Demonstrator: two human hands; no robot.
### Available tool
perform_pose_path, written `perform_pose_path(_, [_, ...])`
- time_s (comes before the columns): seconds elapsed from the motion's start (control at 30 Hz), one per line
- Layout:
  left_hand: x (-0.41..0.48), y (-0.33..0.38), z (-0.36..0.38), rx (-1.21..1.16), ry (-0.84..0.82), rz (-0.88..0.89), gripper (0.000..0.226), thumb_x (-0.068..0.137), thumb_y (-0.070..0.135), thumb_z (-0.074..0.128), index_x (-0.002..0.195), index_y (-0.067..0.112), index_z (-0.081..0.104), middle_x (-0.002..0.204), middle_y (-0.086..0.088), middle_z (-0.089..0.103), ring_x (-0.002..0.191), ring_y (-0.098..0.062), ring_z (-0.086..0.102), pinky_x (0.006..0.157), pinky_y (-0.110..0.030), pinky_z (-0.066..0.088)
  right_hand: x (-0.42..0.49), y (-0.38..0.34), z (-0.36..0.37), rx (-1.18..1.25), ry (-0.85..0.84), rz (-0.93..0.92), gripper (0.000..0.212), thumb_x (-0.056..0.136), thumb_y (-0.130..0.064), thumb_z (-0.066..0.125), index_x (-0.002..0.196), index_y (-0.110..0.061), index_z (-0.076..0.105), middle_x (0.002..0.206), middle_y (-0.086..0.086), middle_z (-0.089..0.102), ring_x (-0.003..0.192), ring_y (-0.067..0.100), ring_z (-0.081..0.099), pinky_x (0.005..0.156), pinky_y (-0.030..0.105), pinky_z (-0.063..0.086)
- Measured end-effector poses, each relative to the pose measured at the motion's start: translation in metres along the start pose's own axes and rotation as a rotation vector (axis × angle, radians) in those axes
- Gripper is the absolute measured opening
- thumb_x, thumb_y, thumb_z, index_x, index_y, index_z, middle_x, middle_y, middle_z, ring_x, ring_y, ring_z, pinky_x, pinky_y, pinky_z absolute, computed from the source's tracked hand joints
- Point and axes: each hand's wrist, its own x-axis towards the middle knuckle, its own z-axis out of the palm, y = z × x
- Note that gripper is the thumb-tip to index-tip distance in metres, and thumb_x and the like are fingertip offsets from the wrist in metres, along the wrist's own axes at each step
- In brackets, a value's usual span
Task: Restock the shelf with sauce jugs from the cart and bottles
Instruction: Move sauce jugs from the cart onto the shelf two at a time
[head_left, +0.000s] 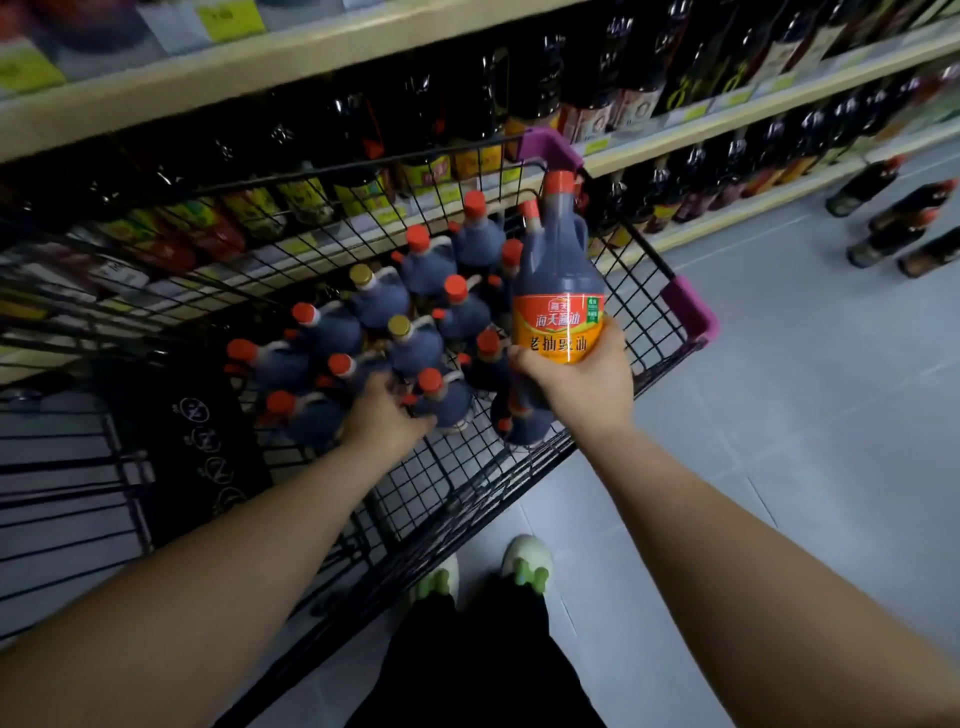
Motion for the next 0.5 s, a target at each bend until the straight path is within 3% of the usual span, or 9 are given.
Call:
perform_pose_path(0.07, [0.013,-0.021,0.015,-0.002,0.004,-0.066,0.062,0.076,0.009,0.077,0.128,0.003,0.044,0.121,-0.004,0.058,0.112,-0.021,0.056,0.090,-0.032,0.044,0.003,0.001,0.007,-0.078,-0.001,-0.023,0.081,0.056,-0.047,0.085,0.123,-0.025,0.045,0.097,-0.011,0.061,0.082,0.009,0.062,0.071,0.026,0.052])
perform_pose_path(0.2, [0.045,-0.055,0.045,-0.111,-0.031,-0.074,0.068,0.070,0.008,0.081,0.130,0.005,0.049,0.130,-0.008,0.054,0.123,-0.023,0.050,0.096,-0.031,0.041,0.006,0.005,0.016,-0.197,-0.026,-0.048,0.093,0.054,-0.054,0.083,0.131,-0.026,0.040,0.110,-0.008,0.059,0.094,0.014,0.061,0.081,0.033,0.052])
perform_pose_path(0.4, [0.067,-0.081,0.084,-0.217,-0.009,0.001,0.073,0.057,0.011,0.091,0.121,0.011,0.055,0.121,0.000,0.064,0.107,-0.013,0.062,0.092,-0.030,0.049,0.010,0.012,0.019,-0.271,-0.015,0.036,0.093,0.053,-0.058,0.081,0.132,-0.027,0.041,0.109,-0.009,0.060,0.096,0.016,0.062,0.082,0.037,0.054])
perform_pose_path(0.5, [0.072,-0.080,0.101,-0.245,0.113,-0.085,0.094,0.045,0.021,0.095,0.127,0.015,0.048,0.123,0.001,0.061,0.109,-0.016,0.060,0.089,-0.024,0.045,0.013,0.015,0.021,-0.280,-0.009,0.072,0.091,0.053,-0.059,0.080,0.128,-0.028,0.041,0.108,-0.009,0.060,0.097,0.017,0.062,0.084,0.041,0.054])
